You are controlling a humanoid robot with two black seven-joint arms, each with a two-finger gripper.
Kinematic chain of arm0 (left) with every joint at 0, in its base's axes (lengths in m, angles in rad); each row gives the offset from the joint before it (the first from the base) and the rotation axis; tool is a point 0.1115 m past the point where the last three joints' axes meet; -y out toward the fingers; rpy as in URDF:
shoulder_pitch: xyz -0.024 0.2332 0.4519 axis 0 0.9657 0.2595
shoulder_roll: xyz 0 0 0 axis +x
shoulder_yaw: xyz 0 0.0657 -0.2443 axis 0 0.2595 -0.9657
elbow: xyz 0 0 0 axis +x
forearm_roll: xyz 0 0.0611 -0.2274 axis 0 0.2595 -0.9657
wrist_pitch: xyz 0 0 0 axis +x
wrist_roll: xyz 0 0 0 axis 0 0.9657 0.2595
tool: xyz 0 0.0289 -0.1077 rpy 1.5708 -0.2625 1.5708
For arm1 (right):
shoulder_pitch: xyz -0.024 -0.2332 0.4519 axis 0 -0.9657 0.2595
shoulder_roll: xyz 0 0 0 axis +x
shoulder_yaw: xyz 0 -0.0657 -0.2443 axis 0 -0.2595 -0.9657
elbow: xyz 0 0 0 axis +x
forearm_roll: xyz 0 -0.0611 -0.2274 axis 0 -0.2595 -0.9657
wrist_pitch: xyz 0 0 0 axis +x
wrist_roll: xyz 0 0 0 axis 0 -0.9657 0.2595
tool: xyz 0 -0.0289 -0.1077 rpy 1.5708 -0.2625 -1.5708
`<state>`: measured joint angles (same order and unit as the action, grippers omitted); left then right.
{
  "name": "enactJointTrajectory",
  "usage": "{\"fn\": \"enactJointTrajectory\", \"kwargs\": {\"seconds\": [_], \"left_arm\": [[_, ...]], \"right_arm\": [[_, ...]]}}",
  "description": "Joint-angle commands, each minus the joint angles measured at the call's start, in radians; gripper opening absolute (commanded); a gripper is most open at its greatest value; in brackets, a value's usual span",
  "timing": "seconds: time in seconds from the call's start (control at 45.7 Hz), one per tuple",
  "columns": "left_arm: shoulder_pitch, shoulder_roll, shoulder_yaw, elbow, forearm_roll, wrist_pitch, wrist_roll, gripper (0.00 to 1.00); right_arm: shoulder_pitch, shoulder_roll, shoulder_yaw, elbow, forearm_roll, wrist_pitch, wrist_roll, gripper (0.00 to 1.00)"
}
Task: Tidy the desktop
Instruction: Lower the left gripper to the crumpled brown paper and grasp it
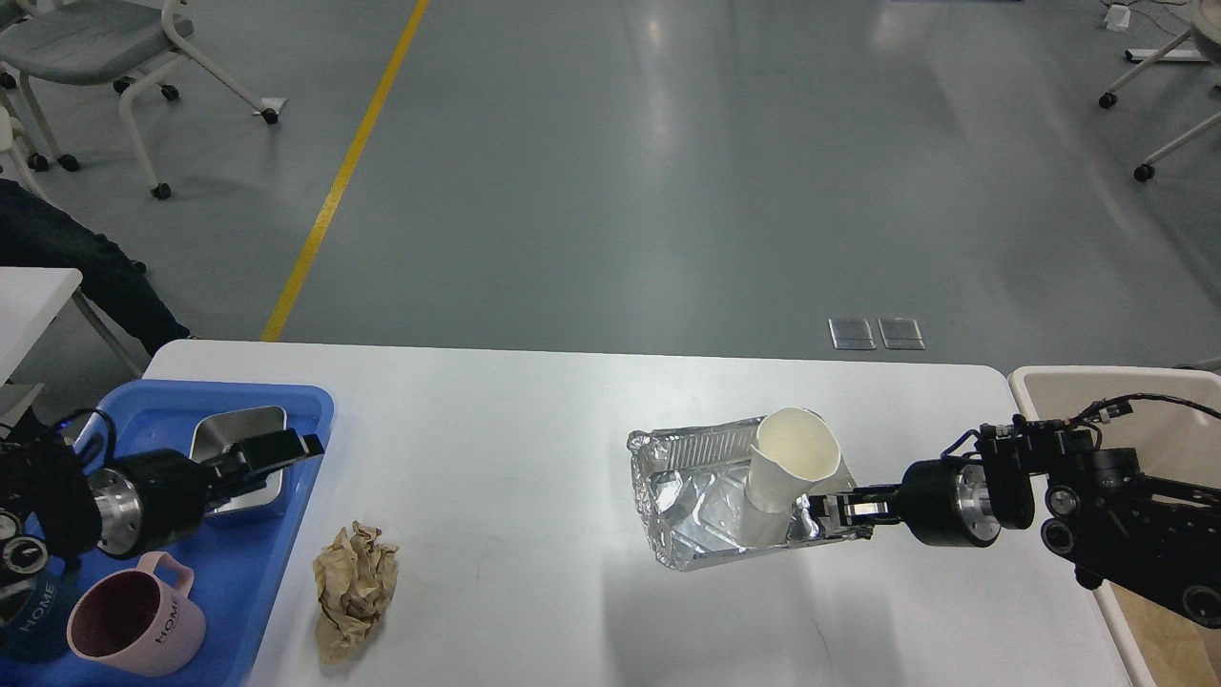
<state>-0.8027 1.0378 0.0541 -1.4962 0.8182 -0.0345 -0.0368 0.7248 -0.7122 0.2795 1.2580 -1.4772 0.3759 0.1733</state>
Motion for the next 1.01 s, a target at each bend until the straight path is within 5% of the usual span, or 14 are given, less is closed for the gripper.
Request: {"fn": "enactJointTrajectory", "kwargs": {"seconds": [0.0, 0.262, 0.831, 0.984], "left_arm": [[0.017, -0.028, 0.030, 0.028, 0.022, -0.002, 0.008, 0.89], [0.023, -0.035, 0.064, 0.057, 0.048, -0.005, 0.008, 0.92], [0.033, -0.260, 0.145, 0.197, 0.073, -0.005, -0.002, 0.93], [0.033, -0.259, 0.158, 0.198, 0.094, -0.004, -0.031, 0.90]], "right_arm": [[-0.001, -0.001, 0.000, 0.000, 0.000, 0.000, 0.000, 0.00], [-0.004, 0.003, 0.000, 0.000, 0.000, 0.000, 0.000, 0.00], [-0.004, -0.001, 0.003, 0.000, 0.000, -0.002, 0.000, 0.00], [-0.004, 0.000, 0.004, 0.000, 0.000, -0.002, 0.000, 0.00]]}}
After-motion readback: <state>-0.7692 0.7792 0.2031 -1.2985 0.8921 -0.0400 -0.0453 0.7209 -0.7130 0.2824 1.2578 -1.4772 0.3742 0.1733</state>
